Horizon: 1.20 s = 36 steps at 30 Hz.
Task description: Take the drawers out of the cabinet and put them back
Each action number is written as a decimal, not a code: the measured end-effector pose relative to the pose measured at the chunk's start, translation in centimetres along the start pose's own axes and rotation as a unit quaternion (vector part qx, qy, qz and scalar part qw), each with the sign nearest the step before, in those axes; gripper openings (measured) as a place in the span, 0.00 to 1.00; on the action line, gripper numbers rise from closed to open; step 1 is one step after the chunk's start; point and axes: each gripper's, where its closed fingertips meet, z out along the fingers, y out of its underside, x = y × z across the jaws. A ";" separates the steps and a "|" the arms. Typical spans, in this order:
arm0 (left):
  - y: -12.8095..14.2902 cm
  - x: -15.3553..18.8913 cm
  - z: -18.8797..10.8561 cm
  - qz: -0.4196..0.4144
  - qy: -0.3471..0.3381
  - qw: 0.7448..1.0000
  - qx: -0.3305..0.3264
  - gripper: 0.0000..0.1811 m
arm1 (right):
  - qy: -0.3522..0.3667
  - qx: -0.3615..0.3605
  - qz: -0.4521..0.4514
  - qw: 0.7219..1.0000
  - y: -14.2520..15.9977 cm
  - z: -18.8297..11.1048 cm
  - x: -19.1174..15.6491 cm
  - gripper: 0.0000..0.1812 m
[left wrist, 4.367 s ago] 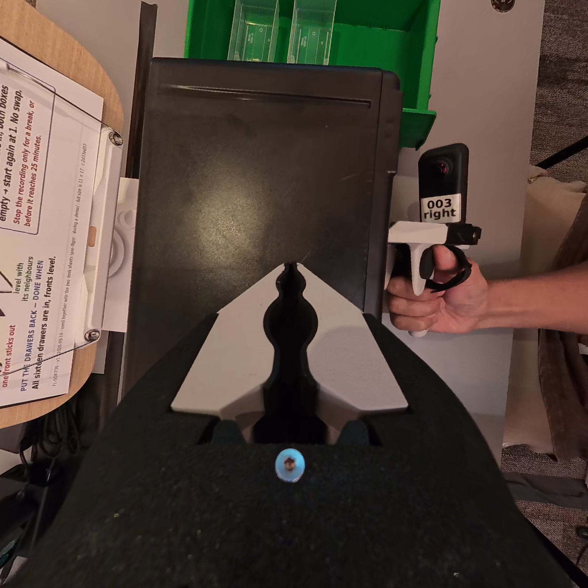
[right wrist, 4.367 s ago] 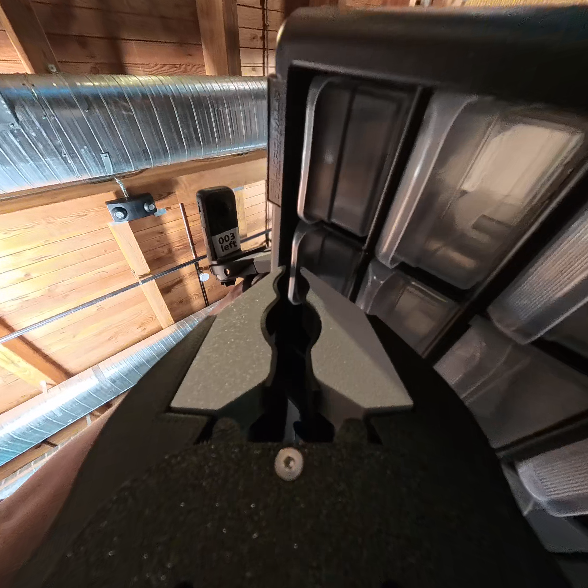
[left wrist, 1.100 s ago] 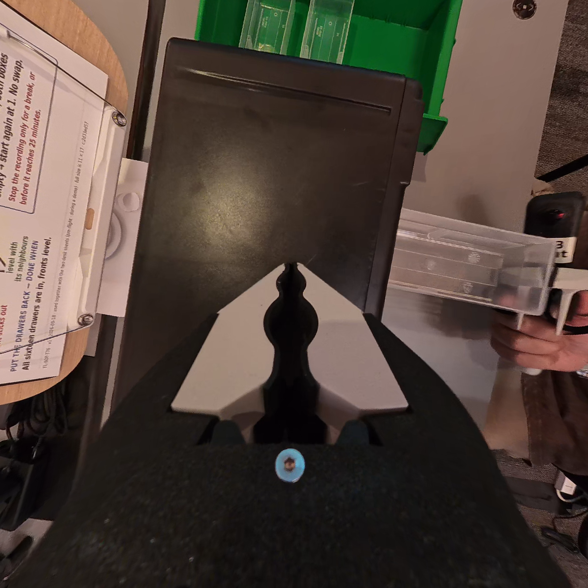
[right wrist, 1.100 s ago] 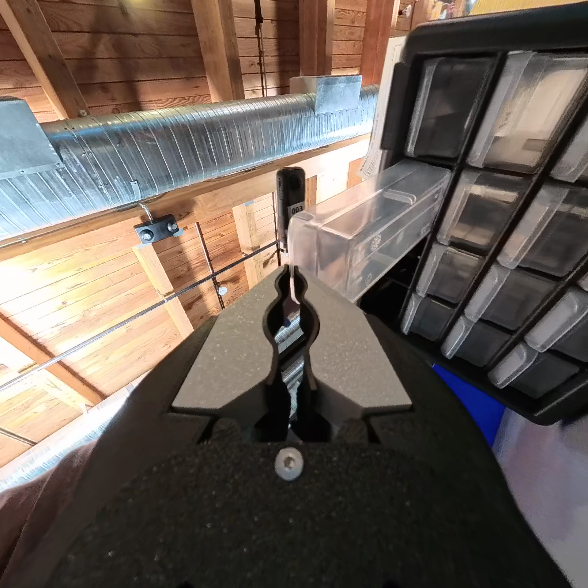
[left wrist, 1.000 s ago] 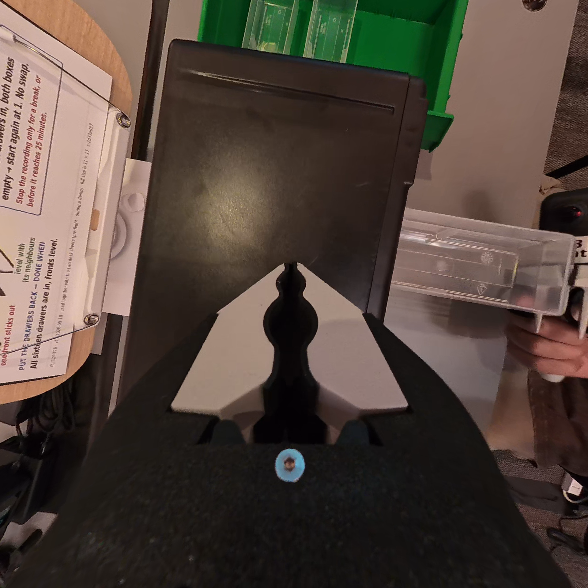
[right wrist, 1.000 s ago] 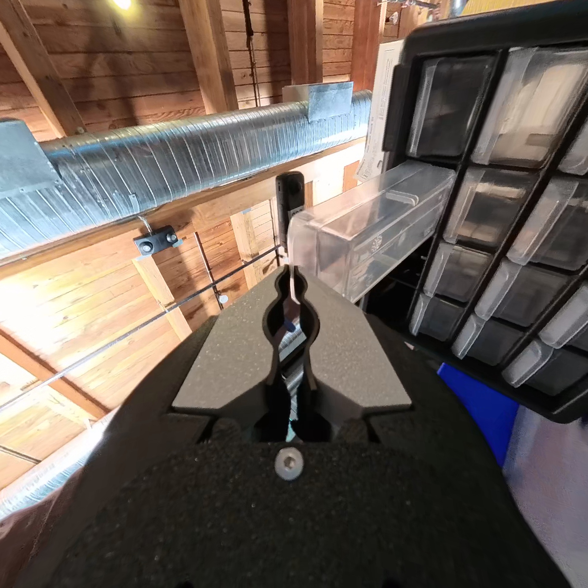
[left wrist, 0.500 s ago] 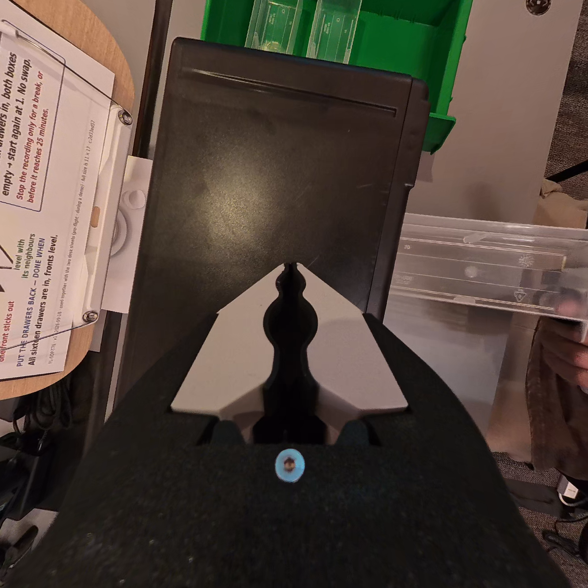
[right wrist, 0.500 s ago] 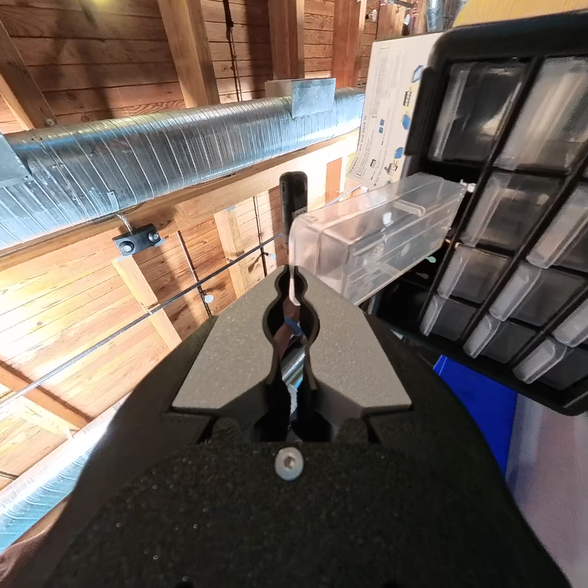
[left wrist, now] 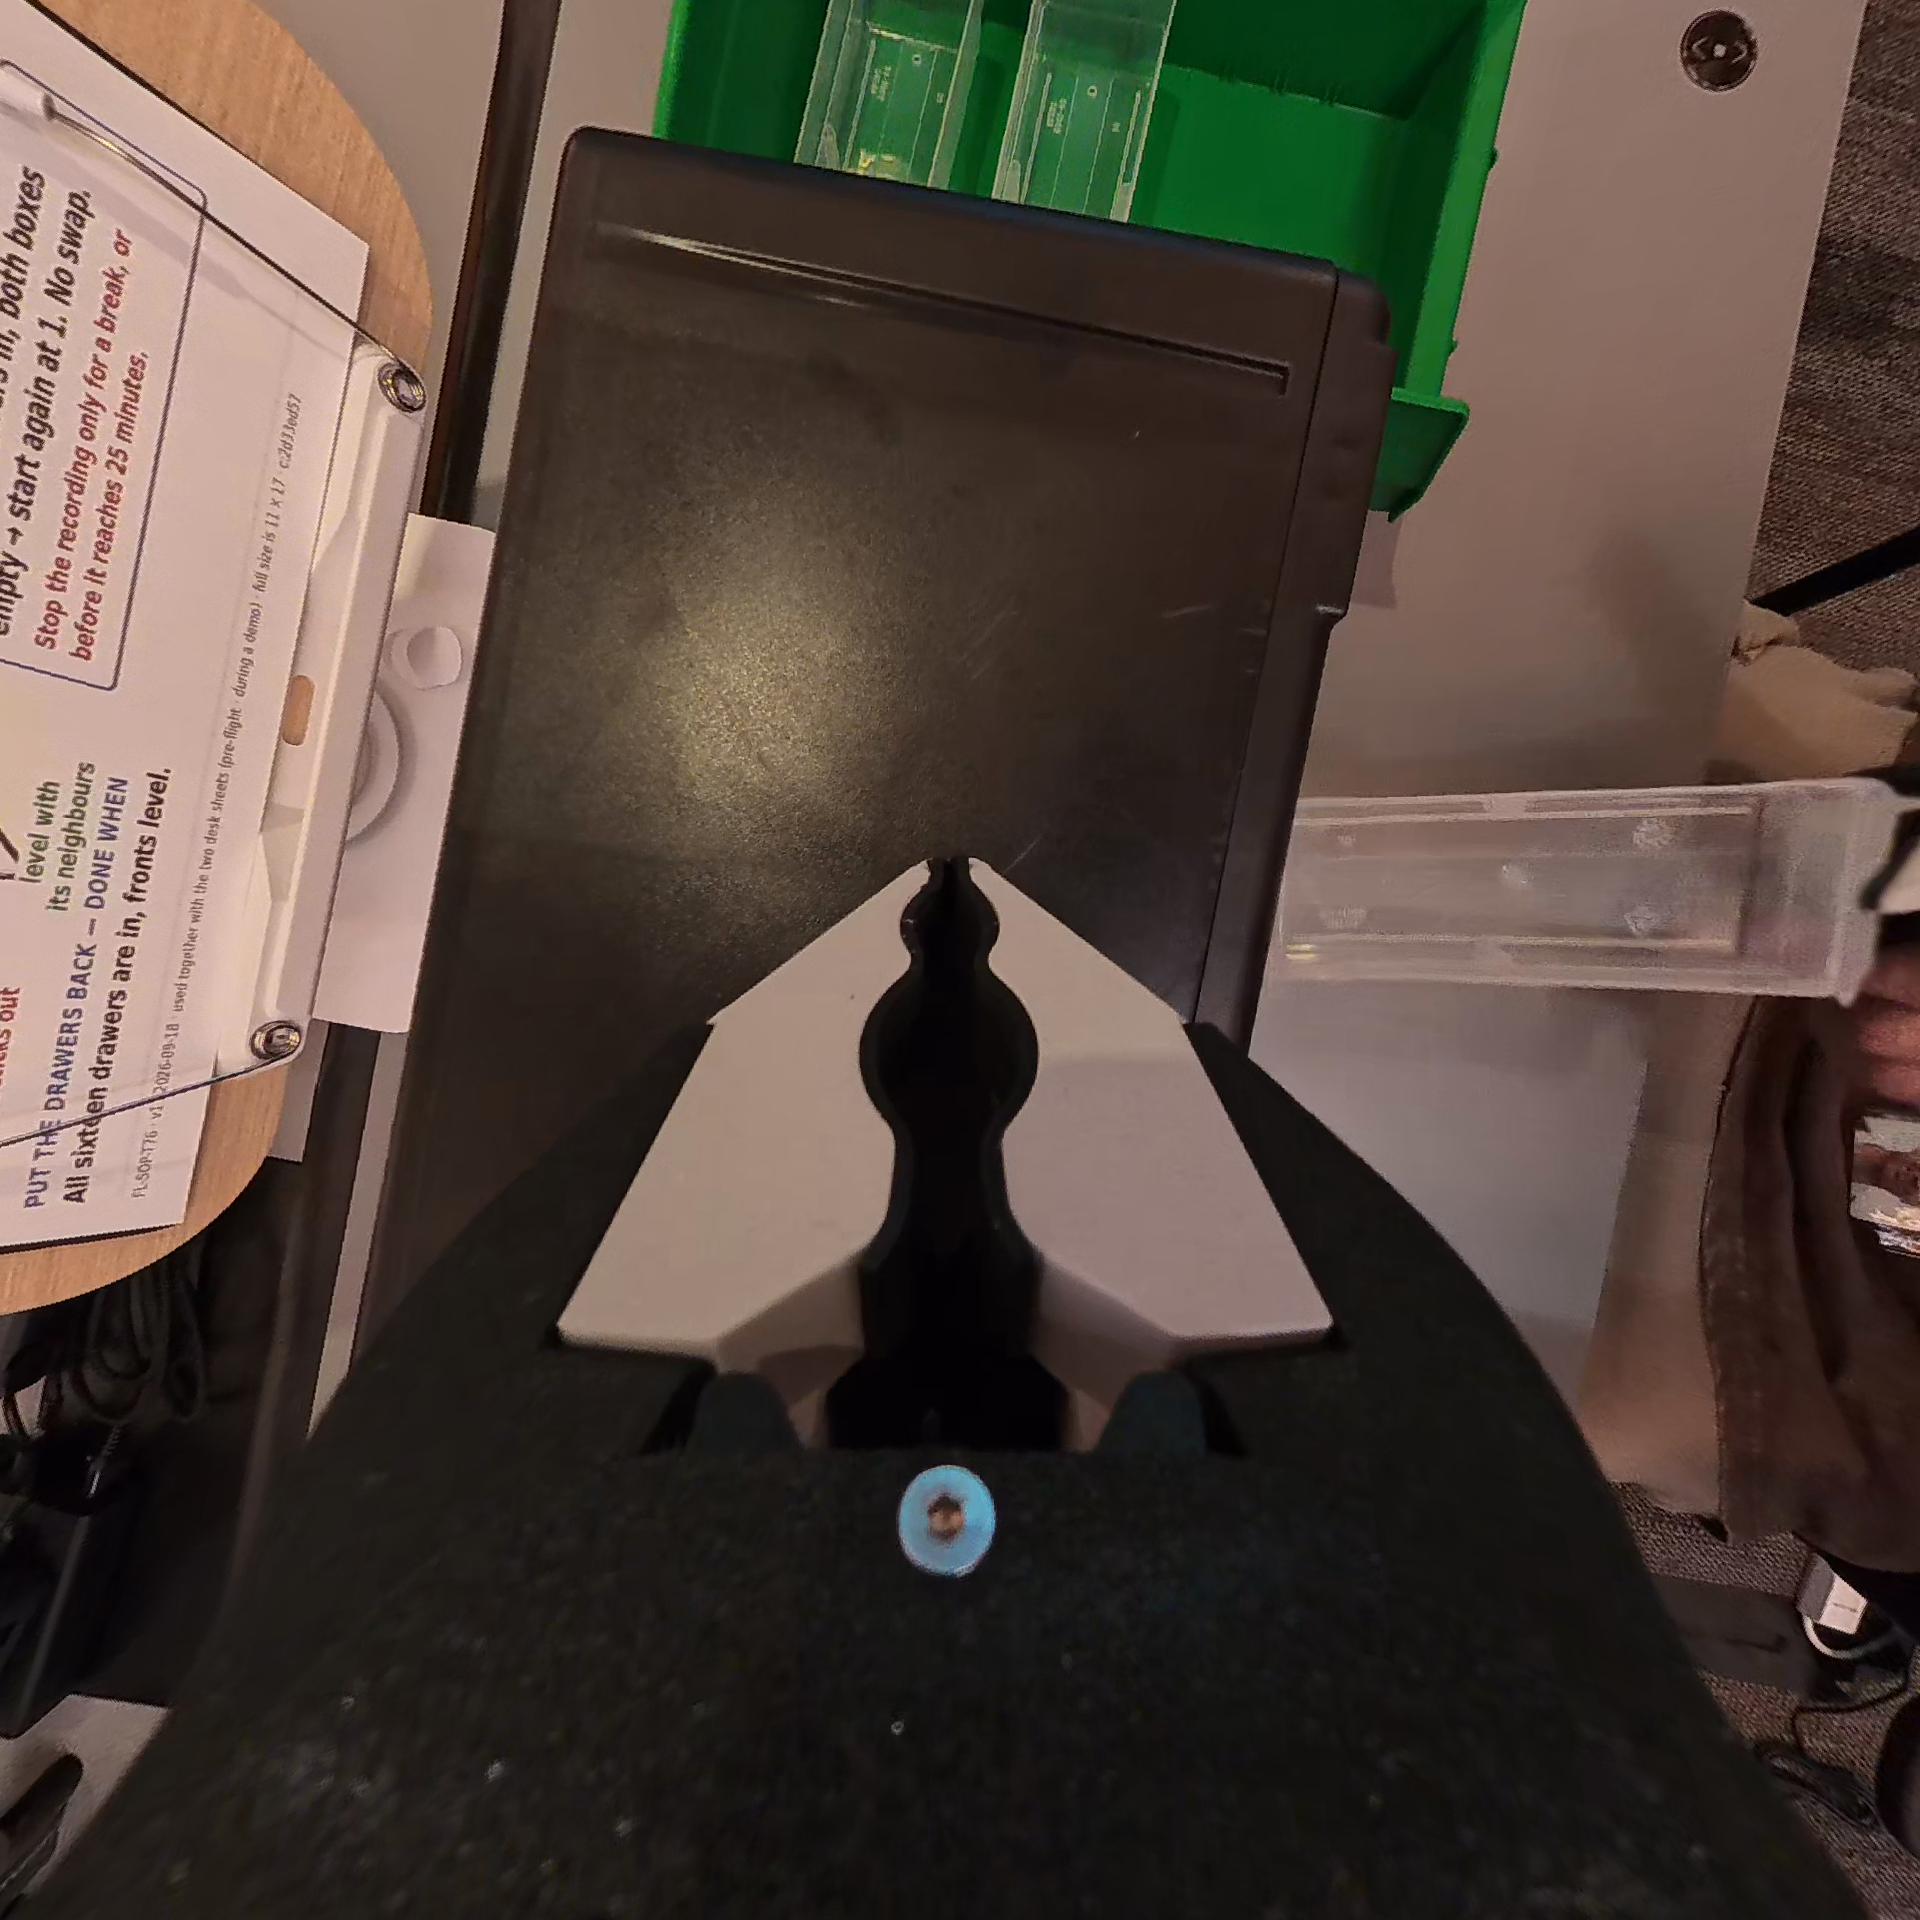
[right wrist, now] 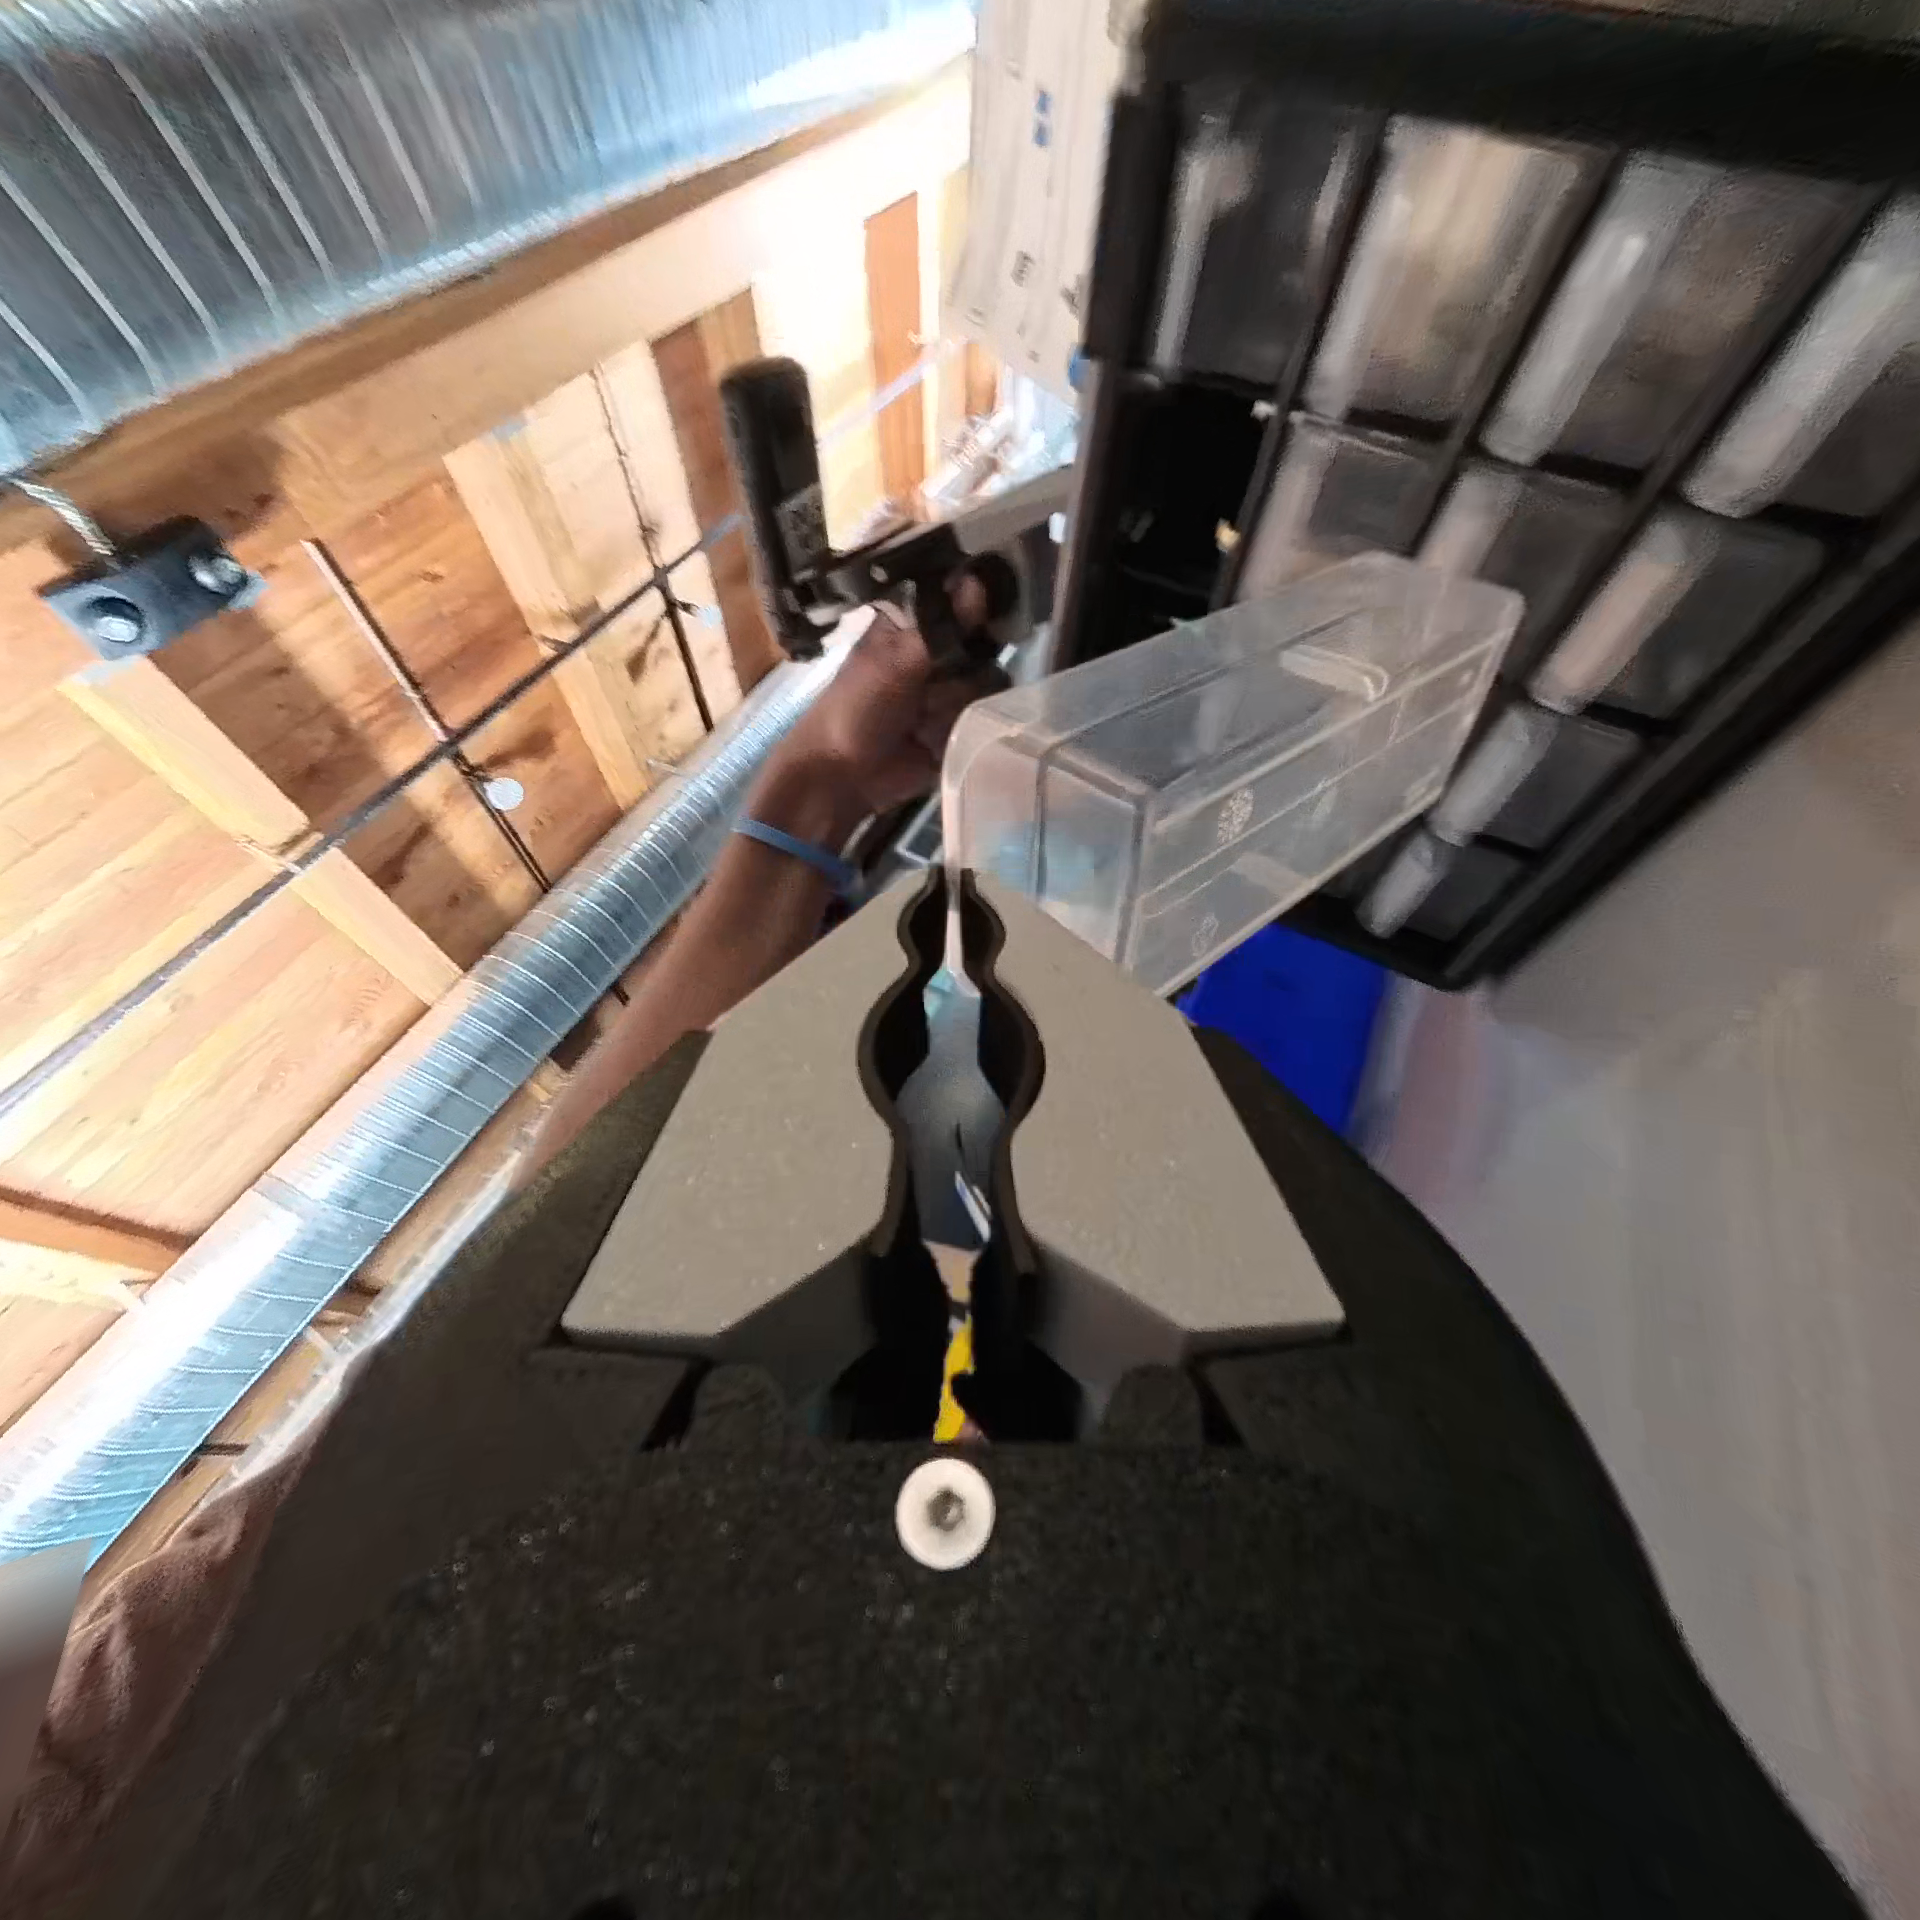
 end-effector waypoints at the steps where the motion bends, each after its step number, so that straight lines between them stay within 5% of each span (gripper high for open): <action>1: 0.0 0.0 0.0 0.000 0.001 1.000 0.001 0.00 | 0.009 -0.001 0.004 1.000 -0.5 -0.7 0.6 0.01; 18: 0.0 0.0 0.0 0.003 0.004 1.000 0.006 0.00 | 0.076 -0.057 0.033 0.995 -2.1 -9.5 6.3 0.02; 29: 0.0 0.0 0.0 0.008 0.001 1.000 0.003 0.00 | 0.215 -0.106 0.021 0.971 0.1 -13.1 8.3 0.05; 36: 0.0 0.0 0.0 0.009 -0.001 1.000 0.003 0.00 | 0.239 -0.145 0.010 0.960 1.1 -14.8 7.9 0.11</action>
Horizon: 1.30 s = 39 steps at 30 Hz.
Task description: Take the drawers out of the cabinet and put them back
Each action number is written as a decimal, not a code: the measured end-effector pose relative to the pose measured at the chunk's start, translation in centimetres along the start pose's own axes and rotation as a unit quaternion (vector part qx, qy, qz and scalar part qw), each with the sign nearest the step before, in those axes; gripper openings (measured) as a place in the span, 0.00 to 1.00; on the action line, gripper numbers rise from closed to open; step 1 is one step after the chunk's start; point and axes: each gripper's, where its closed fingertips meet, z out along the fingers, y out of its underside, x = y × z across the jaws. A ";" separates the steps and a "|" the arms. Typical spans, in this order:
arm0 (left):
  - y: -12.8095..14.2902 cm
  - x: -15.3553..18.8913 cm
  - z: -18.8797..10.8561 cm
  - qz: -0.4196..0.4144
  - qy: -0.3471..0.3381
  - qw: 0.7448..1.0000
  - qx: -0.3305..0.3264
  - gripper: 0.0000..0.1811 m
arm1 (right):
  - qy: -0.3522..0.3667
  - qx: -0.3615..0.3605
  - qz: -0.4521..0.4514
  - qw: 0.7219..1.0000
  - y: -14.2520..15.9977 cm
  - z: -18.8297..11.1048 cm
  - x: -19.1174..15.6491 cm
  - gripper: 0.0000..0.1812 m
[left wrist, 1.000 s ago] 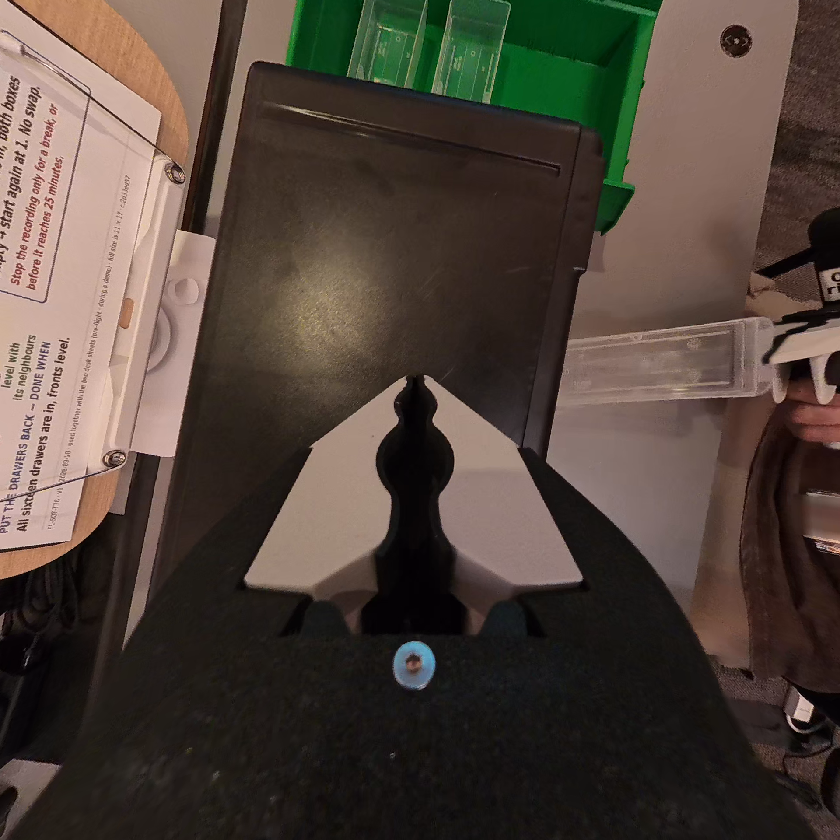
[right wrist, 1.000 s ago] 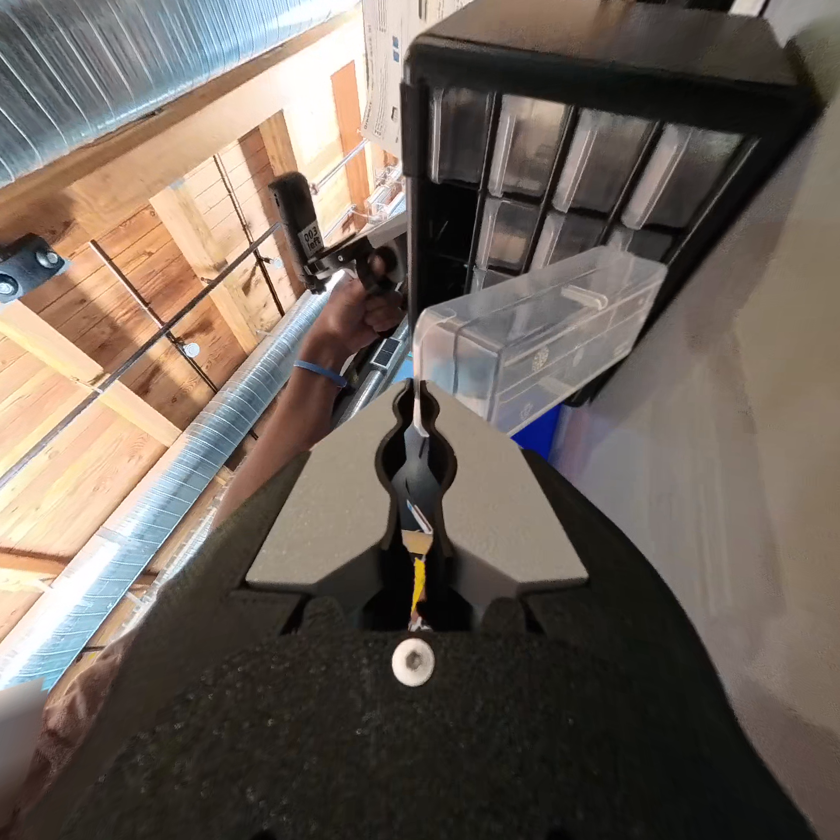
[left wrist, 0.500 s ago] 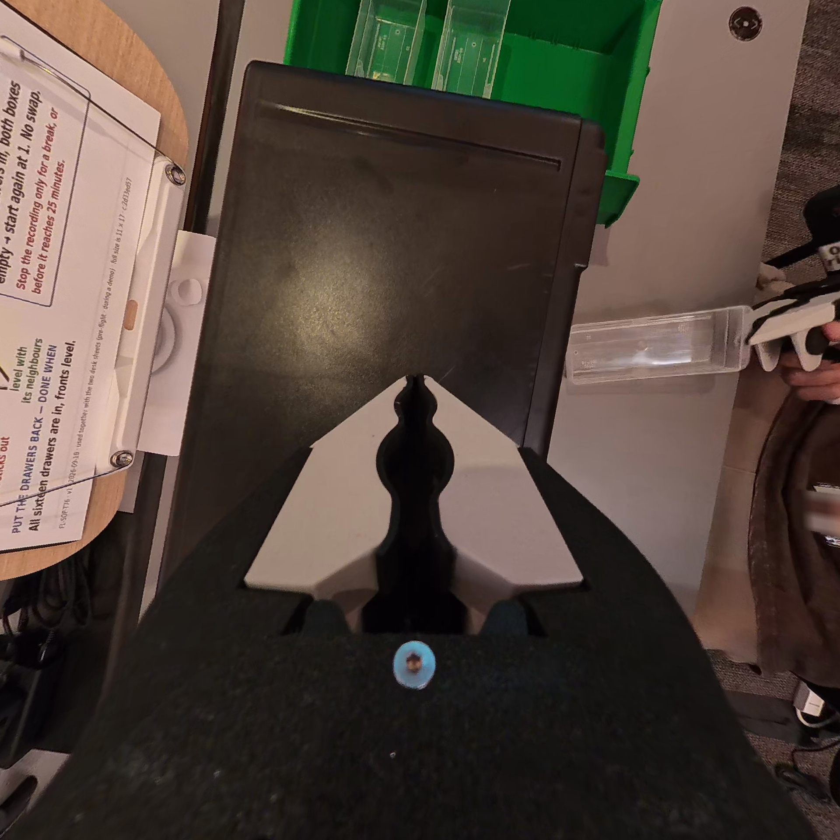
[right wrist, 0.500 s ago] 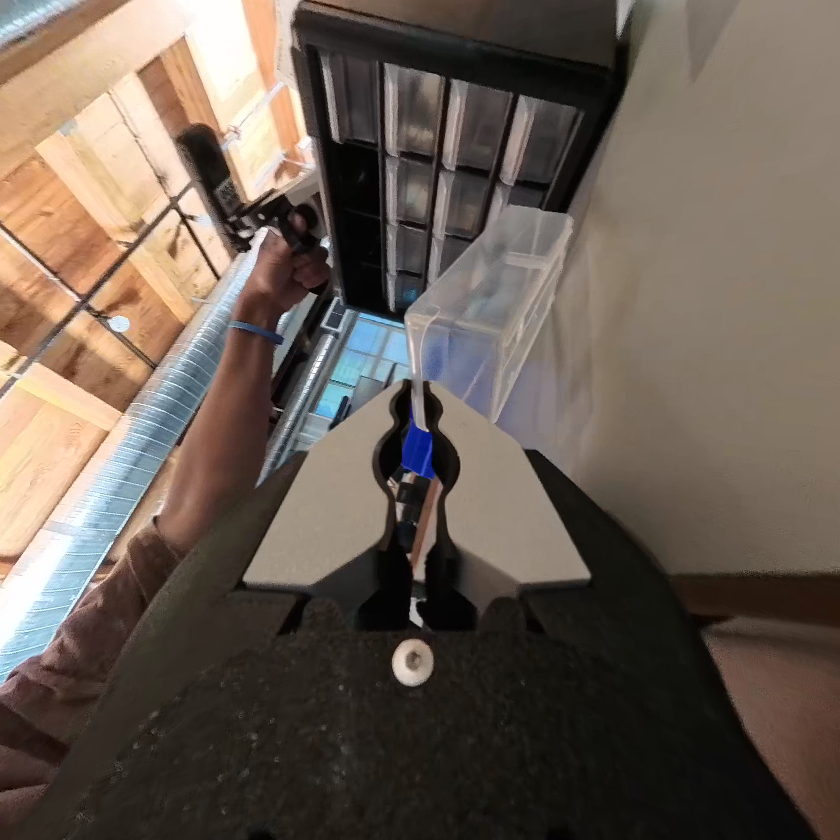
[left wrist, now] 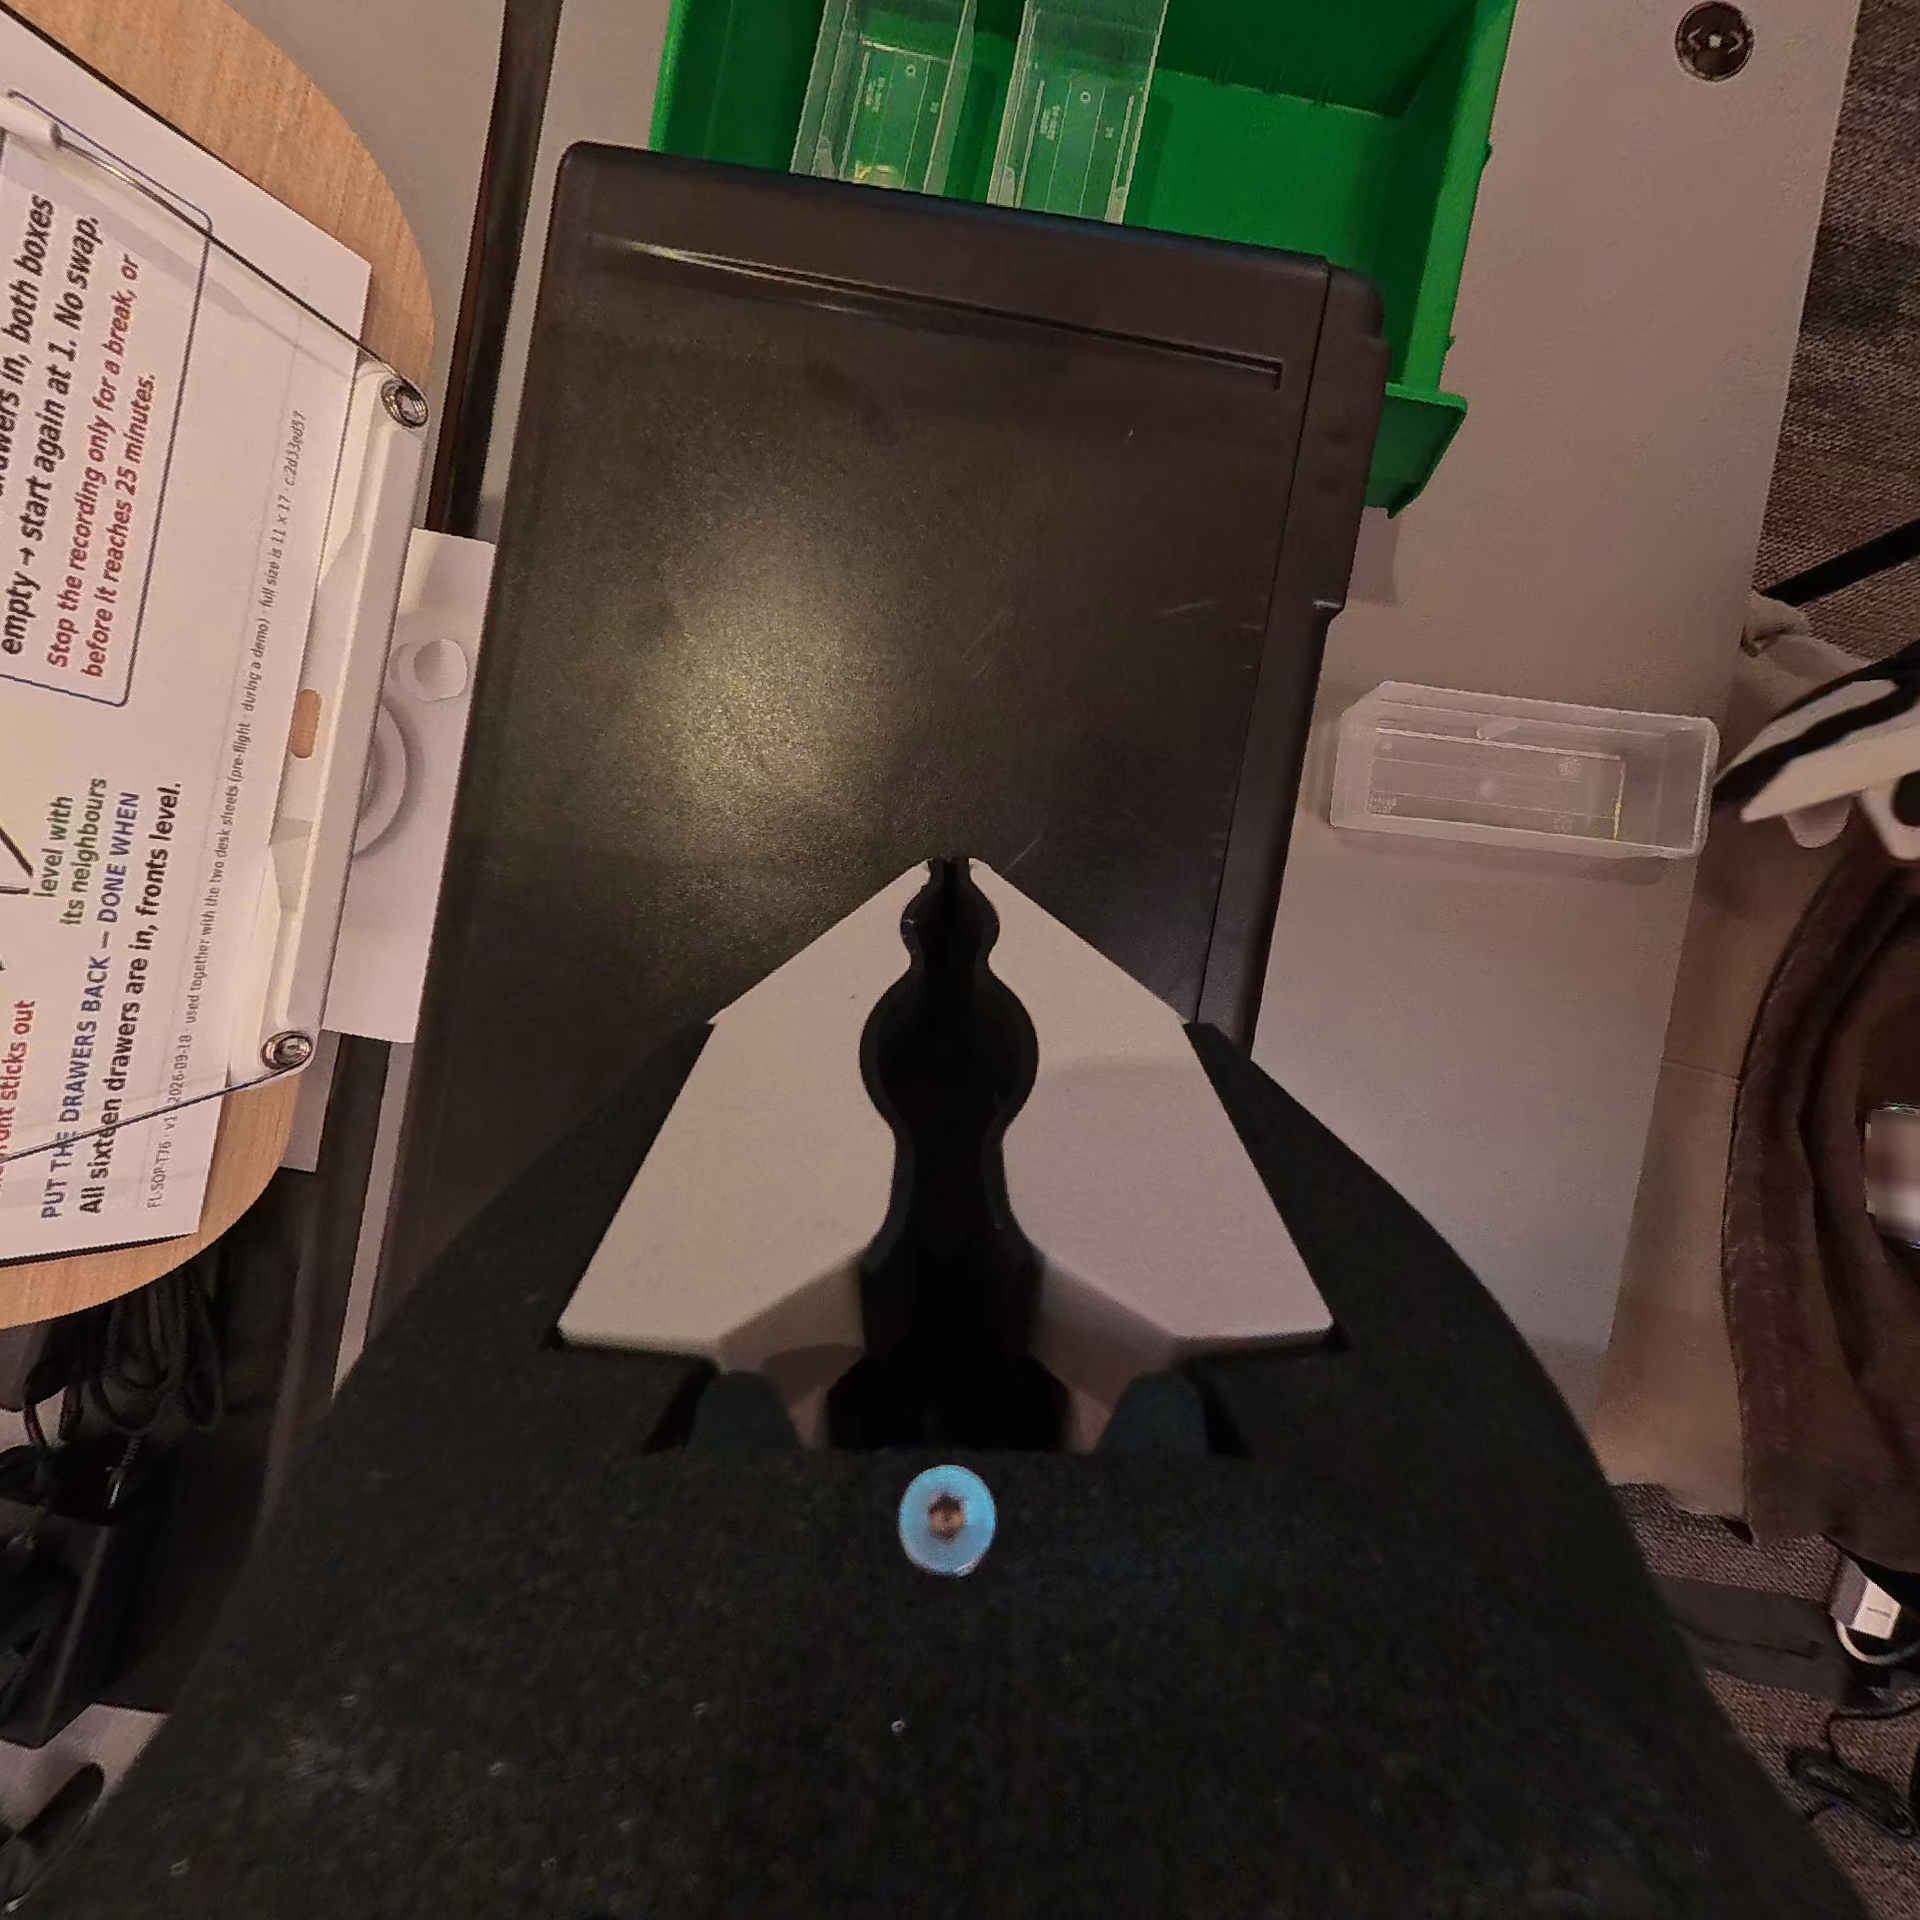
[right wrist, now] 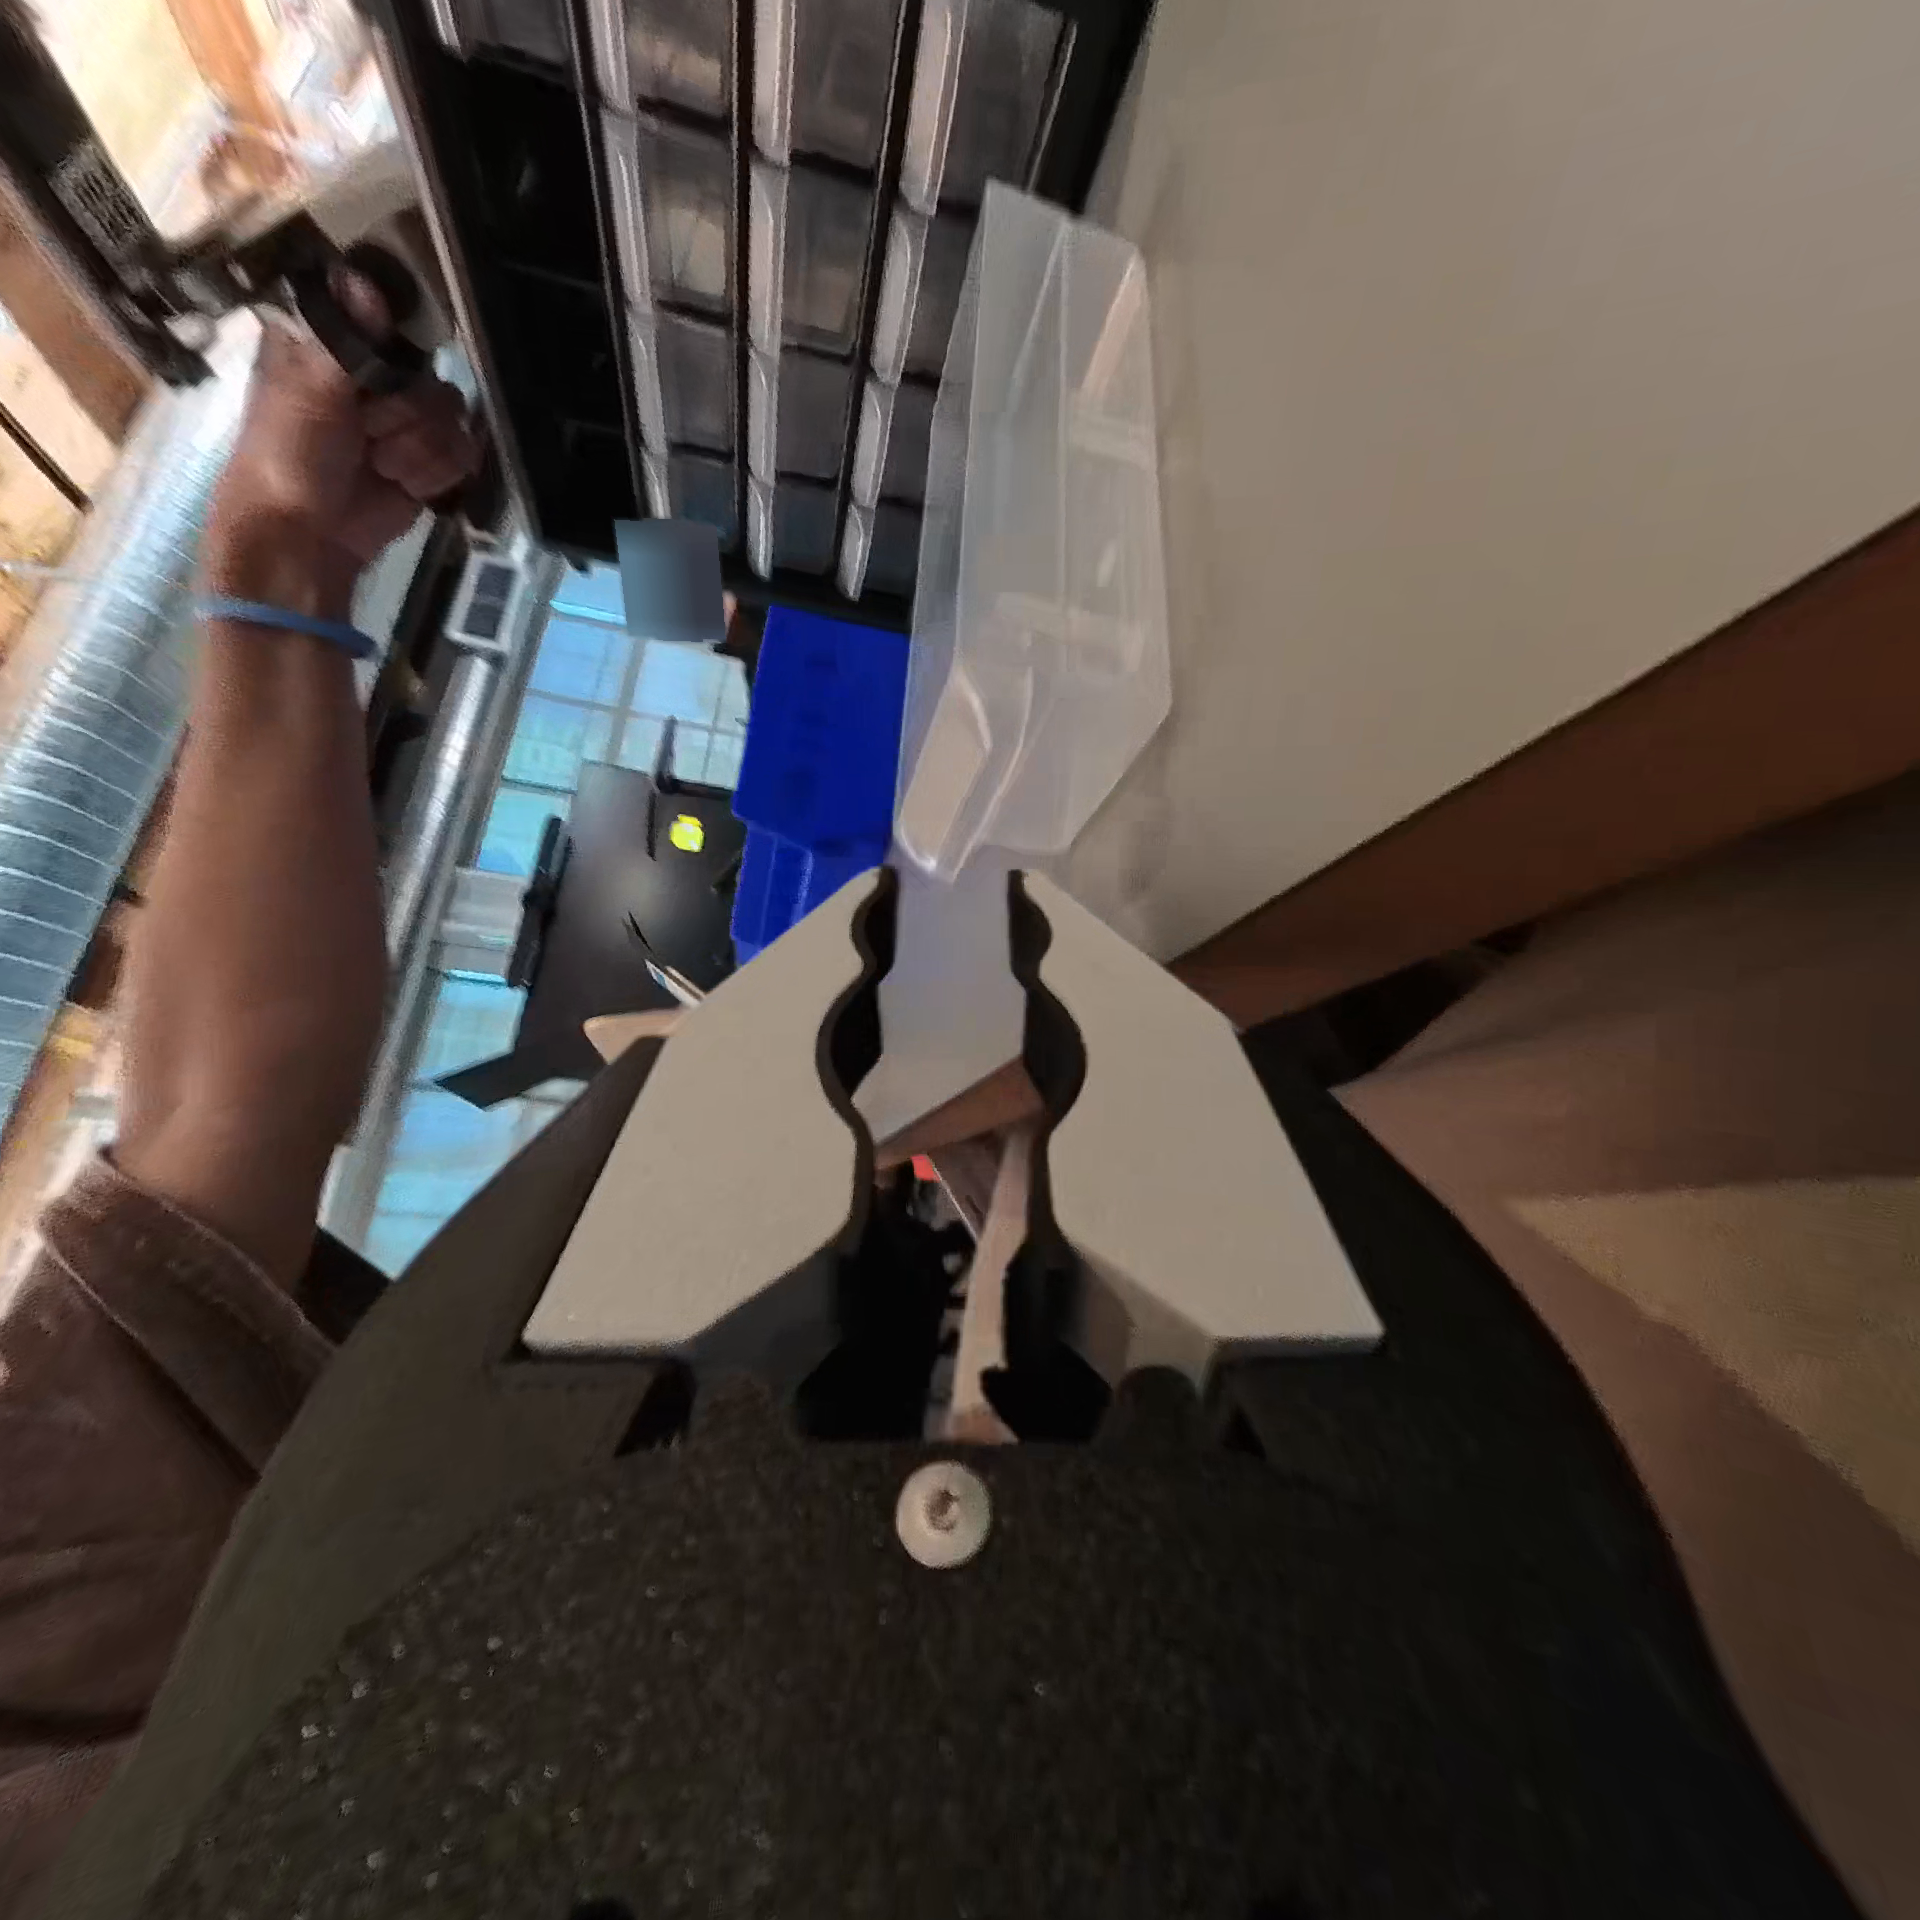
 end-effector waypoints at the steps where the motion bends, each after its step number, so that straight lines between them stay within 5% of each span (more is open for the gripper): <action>1: 0.0 0.0 0.0 0.001 0.000 1.000 0.000 0.00 | 0.014 -0.015 -0.010 1.000 0.6 -0.3 0.0 0.17; 6: 0.0 0.0 0.0 0.001 0.001 1.000 0.006 0.00 | 0.112 -0.059 -0.201 0.971 1.1 -1.7 -2.7 0.25; 11: 0.0 0.0 0.0 -0.004 0.003 1.000 0.016 0.00 | 0.308 -0.127 -0.427 0.841 -5.6 0.6 -3.0 0.40; 18: 0.0 0.0 0.0 0.003 -0.005 1.000 0.004 0.00 | 0.400 -0.282 -0.413 0.768 -6.3 6.0 0.4 0.48; 28: 0.0 0.0 0.0 0.006 -0.003 1.000 0.006 0.00 | 0.415 -0.333 -0.456 0.713 -6.3 6.0 1.4 0.31; 31: 0.0 0.0 0.0 0.006 -0.001 1.000 0.009 0.00 | 0.377 -0.345 -0.543 0.667 -10.0 4.5 -1.2 0.30; 36: 0.0 0.0 0.0 0.004 0.003 1.000 0.012 0.00 | 0.357 -0.339 -0.684 0.538 -22.3 0.5 -5.7 0.30; 39: 0.0 0.0 0.0 0.005 0.008 1.000 0.010 0.00 | 0.284 -0.384 -0.752 0.454 -27.0 1.4 -5.4 0.30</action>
